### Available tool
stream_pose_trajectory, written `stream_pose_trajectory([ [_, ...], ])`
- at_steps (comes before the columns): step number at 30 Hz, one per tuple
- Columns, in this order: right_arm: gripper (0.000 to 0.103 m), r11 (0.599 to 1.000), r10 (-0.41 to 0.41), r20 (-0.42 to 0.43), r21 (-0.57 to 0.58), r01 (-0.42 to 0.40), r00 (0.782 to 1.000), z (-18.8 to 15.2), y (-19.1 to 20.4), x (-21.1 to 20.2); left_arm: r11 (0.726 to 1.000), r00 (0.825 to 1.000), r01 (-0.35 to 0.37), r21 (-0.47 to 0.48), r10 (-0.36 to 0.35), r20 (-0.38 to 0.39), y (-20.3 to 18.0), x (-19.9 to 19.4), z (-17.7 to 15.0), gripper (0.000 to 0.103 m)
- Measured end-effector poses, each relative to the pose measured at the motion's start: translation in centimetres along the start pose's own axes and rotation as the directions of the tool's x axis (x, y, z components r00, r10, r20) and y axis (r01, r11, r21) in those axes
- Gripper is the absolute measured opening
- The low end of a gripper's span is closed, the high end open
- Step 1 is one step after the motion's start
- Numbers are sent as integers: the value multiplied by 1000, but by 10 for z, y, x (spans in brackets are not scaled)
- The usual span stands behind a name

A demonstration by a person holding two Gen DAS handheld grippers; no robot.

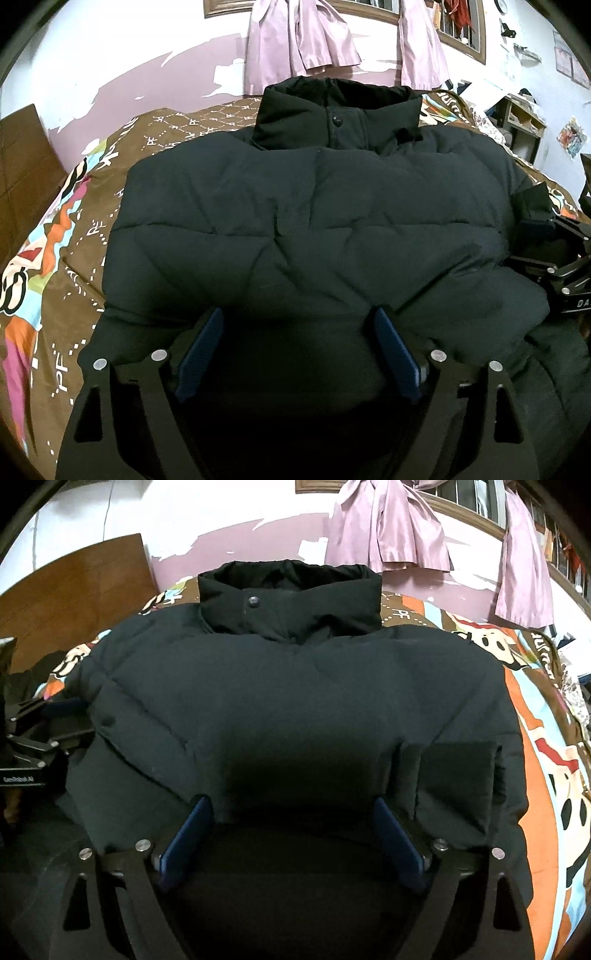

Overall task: Fold large clothes
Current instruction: 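Grasp the black puffer jacket hem with both grippers and lift it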

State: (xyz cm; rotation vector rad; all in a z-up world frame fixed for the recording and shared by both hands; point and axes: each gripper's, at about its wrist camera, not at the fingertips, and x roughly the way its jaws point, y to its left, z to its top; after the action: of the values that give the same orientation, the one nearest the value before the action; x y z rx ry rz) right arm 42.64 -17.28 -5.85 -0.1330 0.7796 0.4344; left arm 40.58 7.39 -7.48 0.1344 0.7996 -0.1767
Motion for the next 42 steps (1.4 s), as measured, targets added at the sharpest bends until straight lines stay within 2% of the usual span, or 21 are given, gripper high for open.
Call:
stream_pose_trajectory([
  [5,93,996,59,54,58,-62,997,5,-13,-21,1000,1000,27,-14,-28,-8,4,0,2,82],
  [8,94,996,14,110,87,-23,994,17,-26,-39,991,994,108,-77,-110,-15,19,-5,13,83],
  [11,98,991,-36,157,133,15,987,39,-45,-51,978,989,150,-144,-147,34,35,-13,31,83],
  [15,98,976,-29,129,216,1,991,85,-75,-34,977,990,131,-169,-120,78,49,-13,76,83],
  [18,98,969,-32,76,247,12,997,122,-92,-5,985,991,110,-137,-98,93,51,-2,113,83],
  [20,98,973,-49,56,229,35,997,143,-96,11,992,996,66,-111,-58,74,50,11,134,83],
  [23,98,981,-80,69,180,66,994,166,-92,29,997,999,-42,-68,44,24,48,34,158,83],
  [25,98,989,-62,63,139,52,996,178,-85,44,998,999,-52,-41,52,4,48,51,170,83],
  [28,97,994,-75,46,78,71,996,194,-72,64,997,998,-66,-31,65,-20,48,73,186,83],
  [32,82,994,-82,53,72,78,995,207,-66,79,994,998,-62,-89,60,-17,53,94,203,82],
  [33,73,994,-78,52,84,74,996,208,-66,81,994,999,-52,-100,51,-12,53,95,207,79],
  [34,64,993,-77,53,93,71,996,207,-66,83,994,999,-38,-106,38,2,53,95,209,64],
  [35,61,992,-90,59,93,85,994,209,-65,84,995,1000,-18,-101,19,11,51,94,211,37],
  [36,57,991,-105,66,86,99,992,208,-63,85,995,1000,-6,-95,6,5,48,94,214,26],
  [37,47,991,-116,68,72,111,991,206,-62,85,996,1000,4,-88,-5,-3,44,94,217,16],
  [38,41,991,-121,67,63,117,990,205,-60,85,997,1000,1,-75,-1,2,42,92,216,13],
  [40,12,991,-129,70,52,125,989,202,-61,81,999,1000,2,-47,-1,15,37,89,219,8],
  [42,9,994,-97,86,61,92,992,196,-65,70,998,999,27,-59,-25,39,40,82,216,7],
])
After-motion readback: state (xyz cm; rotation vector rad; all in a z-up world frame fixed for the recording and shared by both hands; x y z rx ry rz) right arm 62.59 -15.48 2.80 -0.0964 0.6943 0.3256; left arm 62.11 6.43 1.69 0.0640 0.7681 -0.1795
